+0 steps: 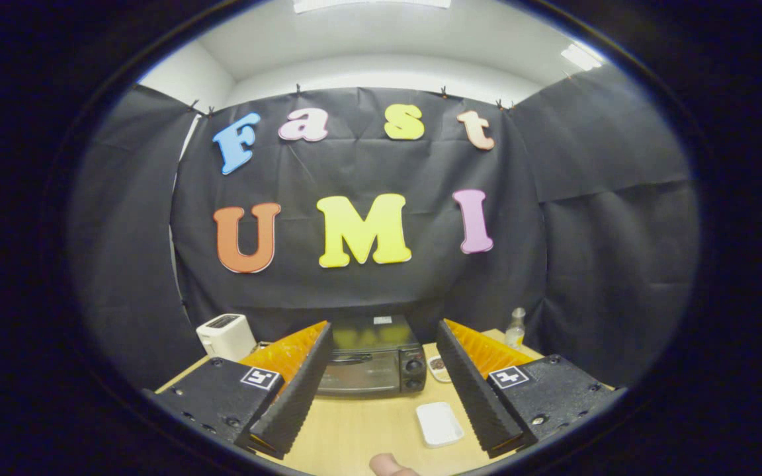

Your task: Open the toaster oven, put the food inside, and close the toaster oven door.

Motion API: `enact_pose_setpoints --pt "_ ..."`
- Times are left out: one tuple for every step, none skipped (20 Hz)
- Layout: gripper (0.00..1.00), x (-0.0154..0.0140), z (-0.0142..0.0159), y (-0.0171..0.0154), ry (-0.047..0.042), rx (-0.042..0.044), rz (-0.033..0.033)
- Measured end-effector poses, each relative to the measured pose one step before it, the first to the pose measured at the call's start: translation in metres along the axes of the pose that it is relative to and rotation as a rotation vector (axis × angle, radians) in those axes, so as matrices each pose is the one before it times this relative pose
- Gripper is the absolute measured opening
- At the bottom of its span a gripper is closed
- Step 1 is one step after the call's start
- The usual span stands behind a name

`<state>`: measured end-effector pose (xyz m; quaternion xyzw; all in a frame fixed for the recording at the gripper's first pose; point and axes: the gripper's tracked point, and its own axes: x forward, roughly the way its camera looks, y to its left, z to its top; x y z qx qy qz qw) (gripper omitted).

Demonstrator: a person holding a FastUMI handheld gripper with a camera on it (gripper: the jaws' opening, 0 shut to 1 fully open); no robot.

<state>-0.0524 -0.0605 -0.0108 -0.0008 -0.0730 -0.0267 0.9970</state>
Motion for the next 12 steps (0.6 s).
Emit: enact_pose_setpoints --pt "1.0 -0.0089 0.00659 -0.00135 -0.01514 -0.01997 -0.00312" --pt "0.99 -0.00986 0.00495 0.0002 -0.00728 -0.00519 0.00416" --pt "0.99 -0.00934 0.00531 0.00391 -0.00702 0.00493 0.01229" --pt "0.99 -0.00715 0.00562 0.00277 -0.00917 0.00173 0.01053" --pt "0.99 -0.00507 0.00358 0.00127 -0.00653 -0.00441 0.01074" --pt "0.99 -0.00447 0.0036 0.0022 -0.00992 -0.00592 0.00897" --pt "1.0 -0.00165 0.00099 0.00295 -0.00309 -0.00626 0.00752" --pt "0.99 -0.00334 0.0014 0.0028 -0.00418 0.00081 0.00822" --pt "1.0 -0.00122 0.00024 0.00413 -0.00011 0.00108 0.00707" --pt "1.0 -0.0017 -0.00066 0.00198 0.00233 -0.00344 0.00372" --pt "1.0 -0.00052 -0.00184 0.00151 0.00692 -0.0046 0.00428" --pt "1.0 -0.00018 -0.00116 0.00112 0.00523 0.00142 0.00274"
